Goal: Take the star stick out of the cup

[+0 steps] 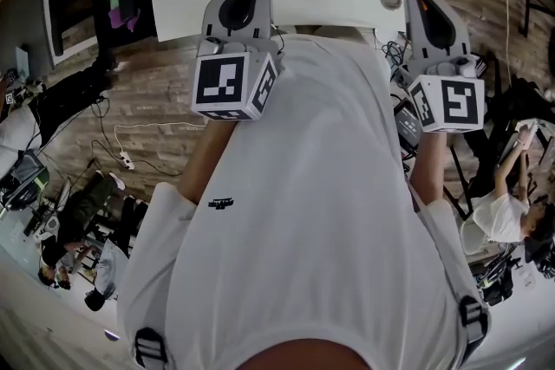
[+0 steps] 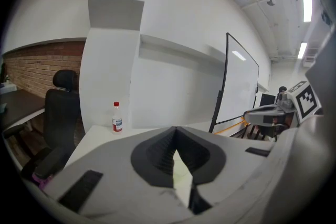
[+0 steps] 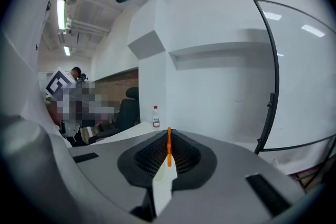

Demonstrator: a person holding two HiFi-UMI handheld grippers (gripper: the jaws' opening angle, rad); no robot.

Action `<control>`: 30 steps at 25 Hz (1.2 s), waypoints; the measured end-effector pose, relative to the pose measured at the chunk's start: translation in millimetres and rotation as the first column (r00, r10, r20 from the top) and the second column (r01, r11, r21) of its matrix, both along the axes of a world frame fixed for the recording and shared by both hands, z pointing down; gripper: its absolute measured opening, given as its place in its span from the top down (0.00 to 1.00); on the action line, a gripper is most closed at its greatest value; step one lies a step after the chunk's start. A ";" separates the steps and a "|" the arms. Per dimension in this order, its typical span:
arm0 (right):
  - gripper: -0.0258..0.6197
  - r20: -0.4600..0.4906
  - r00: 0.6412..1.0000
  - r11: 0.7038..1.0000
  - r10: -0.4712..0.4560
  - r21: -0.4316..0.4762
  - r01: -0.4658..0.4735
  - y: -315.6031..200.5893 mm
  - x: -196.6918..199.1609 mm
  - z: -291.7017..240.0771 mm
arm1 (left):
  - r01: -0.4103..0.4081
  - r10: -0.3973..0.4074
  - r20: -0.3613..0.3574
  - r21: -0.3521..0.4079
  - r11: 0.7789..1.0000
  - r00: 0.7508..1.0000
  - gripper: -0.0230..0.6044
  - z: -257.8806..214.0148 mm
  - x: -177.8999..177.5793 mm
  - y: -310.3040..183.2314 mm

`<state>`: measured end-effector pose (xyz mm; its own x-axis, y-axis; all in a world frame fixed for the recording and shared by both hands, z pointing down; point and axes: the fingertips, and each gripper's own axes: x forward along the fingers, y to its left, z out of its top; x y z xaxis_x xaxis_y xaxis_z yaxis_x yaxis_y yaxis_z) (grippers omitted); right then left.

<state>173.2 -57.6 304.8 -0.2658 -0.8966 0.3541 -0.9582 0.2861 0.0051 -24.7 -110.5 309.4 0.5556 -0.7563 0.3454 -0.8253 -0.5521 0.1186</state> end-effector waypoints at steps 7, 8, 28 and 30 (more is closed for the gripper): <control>0.93 0.021 1.000 1.000 -0.015 -0.015 0.016 4.7 1.1 0.1 | -0.032 0.032 0.001 -0.008 0.999 0.999 0.95 -2.0 13.2 1.8; 0.93 0.023 1.000 1.000 -0.011 -0.017 0.011 5.0 1.4 0.9 | -0.037 0.037 0.000 -0.012 0.999 0.999 0.95 -1.4 14.6 2.3; 0.93 0.015 1.000 0.999 0.009 -0.040 -0.009 0.6 -2.5 9.5 | -0.051 0.052 0.016 -0.044 0.998 0.999 0.95 11.0 9.5 3.1; 0.93 0.014 1.000 0.999 0.006 -0.037 -0.005 -1.4 -4.1 9.2 | -0.046 0.047 0.015 -0.044 0.998 0.999 0.95 10.9 7.1 2.1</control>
